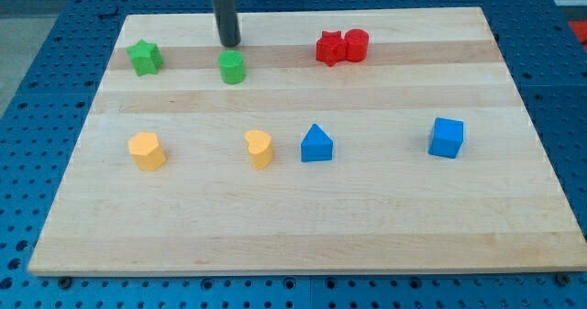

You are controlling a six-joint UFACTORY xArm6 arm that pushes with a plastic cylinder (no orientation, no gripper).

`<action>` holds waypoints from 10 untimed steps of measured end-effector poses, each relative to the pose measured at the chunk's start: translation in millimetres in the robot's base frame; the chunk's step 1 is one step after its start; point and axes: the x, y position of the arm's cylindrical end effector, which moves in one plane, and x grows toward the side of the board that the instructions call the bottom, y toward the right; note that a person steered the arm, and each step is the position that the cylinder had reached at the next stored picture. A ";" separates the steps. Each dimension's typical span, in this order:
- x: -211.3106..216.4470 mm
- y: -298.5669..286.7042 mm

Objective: Slide green circle closer to the red circle

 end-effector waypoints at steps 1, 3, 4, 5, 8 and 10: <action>23.9 -13.6; 43.3 -14.2; 59.2 -6.1; 72.2 21.6; 77.0 39.4; 101.5 50.6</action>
